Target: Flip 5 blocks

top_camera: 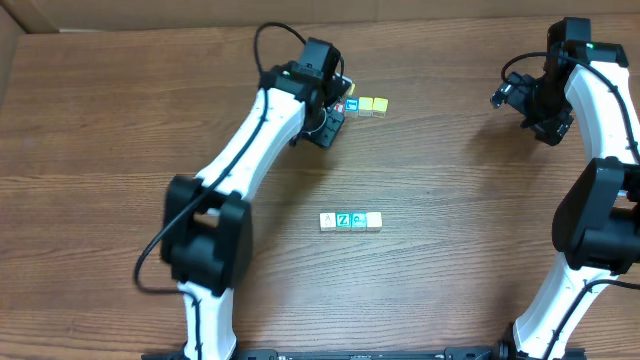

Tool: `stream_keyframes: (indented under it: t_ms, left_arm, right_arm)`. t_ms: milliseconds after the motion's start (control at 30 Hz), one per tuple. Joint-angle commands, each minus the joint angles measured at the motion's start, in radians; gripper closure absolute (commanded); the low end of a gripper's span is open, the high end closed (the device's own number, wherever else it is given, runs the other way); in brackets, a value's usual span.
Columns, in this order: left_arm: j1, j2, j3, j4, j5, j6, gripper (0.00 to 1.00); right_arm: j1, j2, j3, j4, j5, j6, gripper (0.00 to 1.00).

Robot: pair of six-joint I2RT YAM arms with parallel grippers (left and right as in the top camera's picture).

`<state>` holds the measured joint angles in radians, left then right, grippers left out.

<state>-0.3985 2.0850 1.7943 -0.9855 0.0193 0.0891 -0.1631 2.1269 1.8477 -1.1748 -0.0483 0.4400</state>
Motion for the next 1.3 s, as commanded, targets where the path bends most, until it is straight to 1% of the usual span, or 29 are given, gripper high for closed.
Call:
stream_keyframes:
  t_ms: [0, 167, 200, 300, 400, 500, 600, 667, 833, 900, 967, 1000, 1033, 1100, 1167, 1200, 1233, 1267]
  left_arm:
    - [-0.001, -0.045, 0.015, -0.06, 0.037, -0.141, 0.57]
    - [-0.001, -0.013, 0.01, -0.055, 0.031, -0.163, 0.34]
    - [-0.001, -0.007, 0.01, -0.046, 0.021, -0.156, 0.33]
    - [0.001, 0.013, 0.023, -0.04, 0.0, -0.149, 0.36]
    - [0.003, 0.036, 0.1, -0.093, 0.003, -0.157, 0.43]
    - [0.002, 0.055, 0.155, -0.087, -0.001, -0.156, 0.44]
    - [0.0, 0.063, 0.158, -0.058, -0.005, -0.156, 0.46]
    - [-0.001, 0.08, 0.158, -0.04, -0.009, -0.157, 0.46]
    - [0.0, 0.121, 0.158, 0.003, -0.006, -0.157, 0.42]
    - [0.0, 0.129, 0.158, 0.007, 0.0, -0.157, 0.47]
    - [-0.001, 0.133, 0.157, 0.005, 0.0, -0.157, 0.68]
    - [-0.002, 0.133, 0.156, 0.005, 0.0, -0.157, 0.71]
    - [-0.002, 0.133, 0.155, 0.006, 0.0, -0.157, 0.72]
    - [-0.002, 0.133, 0.155, 0.014, -0.003, -0.156, 0.71]
    - [-0.002, 0.133, 0.155, 0.026, -0.009, -0.156, 0.64]
    - [-0.001, 0.134, 0.155, 0.029, -0.011, -0.156, 0.57]
    - [-0.001, 0.136, 0.155, 0.03, -0.019, -0.156, 0.52]
    - [-0.001, 0.137, 0.154, 0.032, -0.024, -0.156, 0.5]
  right_arm:
    - [-0.001, -0.023, 0.02, 0.002, 0.002, -0.006, 0.0]
    - [-0.001, -0.023, 0.02, 0.003, 0.002, -0.006, 0.0]
    - [-0.001, -0.023, 0.019, 0.003, 0.002, -0.007, 0.0]
    - [-0.001, -0.023, 0.019, 0.003, 0.002, -0.007, 0.0]
    - [-0.001, -0.023, 0.019, 0.003, 0.002, -0.006, 0.0]
    - [-0.001, -0.023, 0.019, 0.003, 0.002, -0.006, 0.0]
    - [-0.001, -0.023, 0.02, 0.003, 0.002, -0.006, 0.0]
    - [-0.001, -0.023, 0.02, 0.003, 0.002, -0.007, 0.0]
    - [-0.001, -0.023, 0.02, 0.003, 0.002, -0.006, 0.0]
    - [-0.001, -0.023, 0.02, 0.003, 0.002, -0.007, 0.0]
    - [-0.001, -0.023, 0.02, 0.003, 0.002, -0.006, 0.0]
    - [-0.001, -0.023, 0.019, 0.003, 0.002, -0.006, 0.0]
    - [-0.001, -0.023, 0.019, 0.003, 0.002, -0.007, 0.0]
    - [-0.001, -0.023, 0.02, 0.003, 0.002, -0.007, 0.0]
    - [-0.001, -0.023, 0.019, 0.003, 0.002, -0.006, 0.0]
    - [-0.001, -0.023, 0.019, 0.003, 0.002, -0.006, 0.0]
    - [-0.001, -0.023, 0.019, 0.003, 0.002, -0.006, 0.0]
    - [-0.001, -0.023, 0.019, 0.003, 0.002, -0.007, 0.0]
